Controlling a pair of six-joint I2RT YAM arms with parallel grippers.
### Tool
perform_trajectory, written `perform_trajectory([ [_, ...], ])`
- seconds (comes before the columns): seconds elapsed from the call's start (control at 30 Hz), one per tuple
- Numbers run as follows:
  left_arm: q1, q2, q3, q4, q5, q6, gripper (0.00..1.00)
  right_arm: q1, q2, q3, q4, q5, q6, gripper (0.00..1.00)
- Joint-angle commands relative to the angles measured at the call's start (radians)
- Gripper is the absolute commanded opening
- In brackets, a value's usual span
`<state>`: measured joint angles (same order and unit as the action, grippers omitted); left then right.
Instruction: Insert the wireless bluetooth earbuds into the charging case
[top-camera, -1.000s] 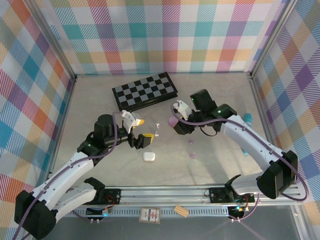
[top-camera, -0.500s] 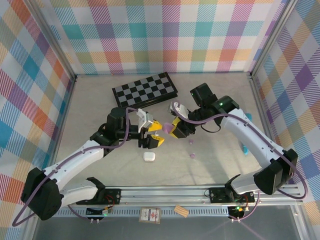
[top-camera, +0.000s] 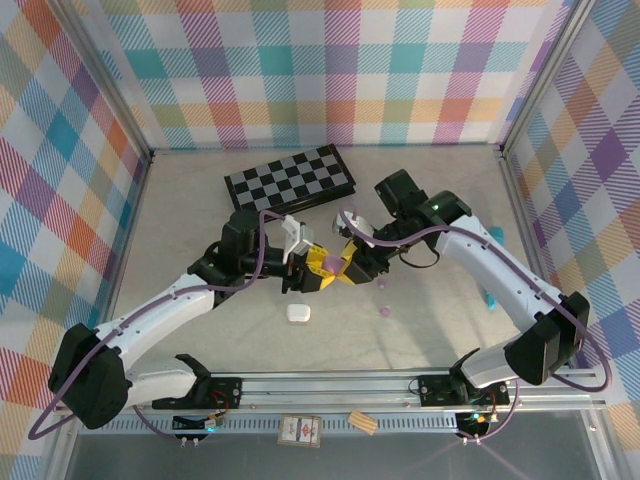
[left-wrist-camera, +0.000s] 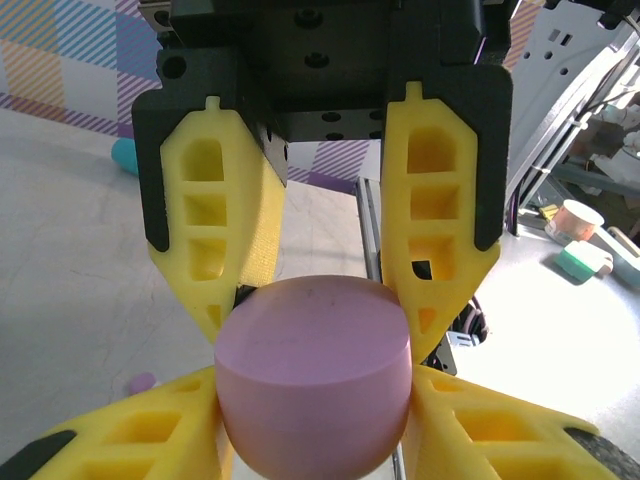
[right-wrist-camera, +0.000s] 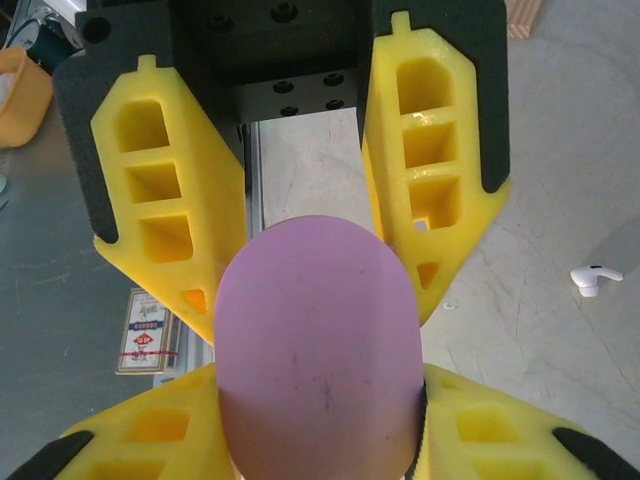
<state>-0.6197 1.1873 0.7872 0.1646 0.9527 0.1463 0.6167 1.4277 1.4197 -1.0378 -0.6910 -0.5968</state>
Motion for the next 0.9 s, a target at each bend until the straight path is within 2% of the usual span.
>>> perform_trajectory([
  [0.0,-0.019,0.004,0.039,0.036,0.051,0.003,0.42,0.008,0.017,0.035,0.000,-0.026,-0.034,0.11],
  [0.07,-0.021,0.007,0.040,0.036,0.055,0.003,0.41,0.008,0.017,0.035,0.002,-0.023,-0.035,0.11],
  [0.17,-0.023,0.010,0.043,0.036,0.059,0.003,0.32,0.008,0.014,0.033,0.006,-0.020,-0.034,0.13],
  [0.23,-0.023,0.007,0.040,0.036,0.062,0.004,0.29,0.008,0.007,0.026,0.014,-0.009,-0.029,0.18],
  [0.27,-0.023,0.007,0.041,0.035,0.064,0.008,0.28,0.007,0.002,0.021,0.021,0.000,-0.024,0.24],
  [0.4,-0.023,0.002,0.030,0.014,0.062,0.043,0.28,-0.001,-0.020,0.002,0.044,0.024,-0.003,0.33],
  [0.5,-0.021,-0.006,0.020,0.010,0.054,0.066,0.28,-0.015,-0.034,-0.005,0.058,0.030,0.014,0.45],
  [0.73,-0.023,-0.025,0.000,0.019,0.048,0.089,0.29,-0.058,-0.055,-0.014,0.097,0.040,0.073,0.47],
  [0.87,-0.023,-0.032,-0.018,0.039,0.044,0.097,0.29,-0.068,-0.071,-0.018,0.103,0.031,0.078,0.53],
])
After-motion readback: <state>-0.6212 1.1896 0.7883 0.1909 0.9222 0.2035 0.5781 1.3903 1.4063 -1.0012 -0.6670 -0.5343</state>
